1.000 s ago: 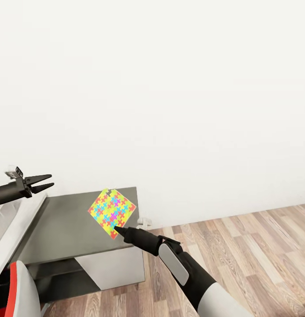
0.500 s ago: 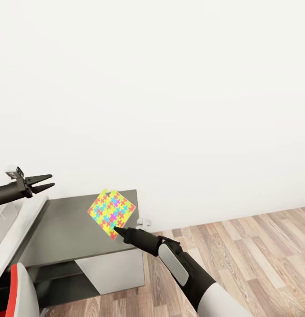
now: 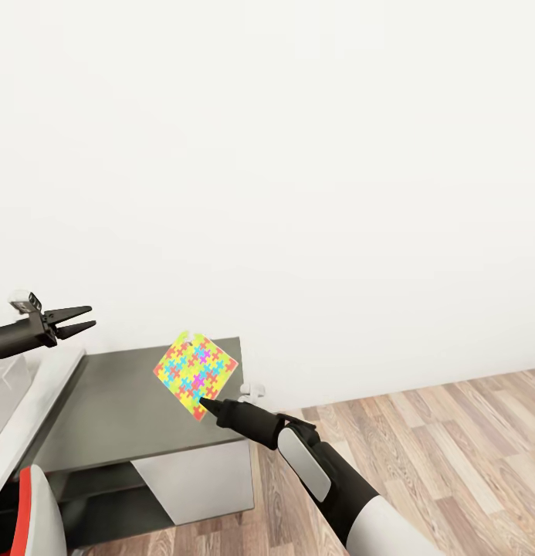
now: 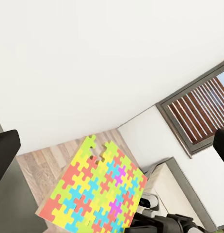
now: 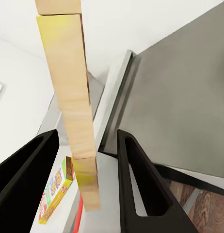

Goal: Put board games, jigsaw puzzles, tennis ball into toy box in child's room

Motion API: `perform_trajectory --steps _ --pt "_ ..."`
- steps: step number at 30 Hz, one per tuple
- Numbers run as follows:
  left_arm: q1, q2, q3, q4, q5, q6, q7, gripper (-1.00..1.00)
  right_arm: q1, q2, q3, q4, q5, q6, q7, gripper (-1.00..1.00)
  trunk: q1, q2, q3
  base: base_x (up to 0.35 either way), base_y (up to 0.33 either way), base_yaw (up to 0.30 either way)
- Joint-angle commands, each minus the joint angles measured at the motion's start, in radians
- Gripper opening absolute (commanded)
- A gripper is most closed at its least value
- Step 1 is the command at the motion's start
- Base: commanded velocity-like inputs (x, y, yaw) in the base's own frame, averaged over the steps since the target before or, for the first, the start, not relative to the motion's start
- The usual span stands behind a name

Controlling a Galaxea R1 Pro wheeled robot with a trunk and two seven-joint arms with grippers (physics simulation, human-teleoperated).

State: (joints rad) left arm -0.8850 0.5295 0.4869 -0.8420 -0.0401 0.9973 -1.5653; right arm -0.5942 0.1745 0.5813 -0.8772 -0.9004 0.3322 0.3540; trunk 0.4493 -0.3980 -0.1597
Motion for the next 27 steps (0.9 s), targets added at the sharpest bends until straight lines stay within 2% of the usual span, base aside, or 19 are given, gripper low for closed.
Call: perform_trajectory --steps 1,27 --pt "-0.001 0.0 0.001 0.0 -0.004 0.011 -0.006 1.0 -0.001 0.0 0.0 0.0 -0.008 0.005 0.0 -1.0 0.001 -0.002 0.0 0.0 0.0 0.0" --pt "-0.001 -0.001 0.001 0.0 -0.004 0.011 -0.006 1.0 -0.001 0.0 0.002 0.0 -0.008 0.002 0.0 -1.0 0.001 -0.002 0.042 0.0 0.0 0.0"
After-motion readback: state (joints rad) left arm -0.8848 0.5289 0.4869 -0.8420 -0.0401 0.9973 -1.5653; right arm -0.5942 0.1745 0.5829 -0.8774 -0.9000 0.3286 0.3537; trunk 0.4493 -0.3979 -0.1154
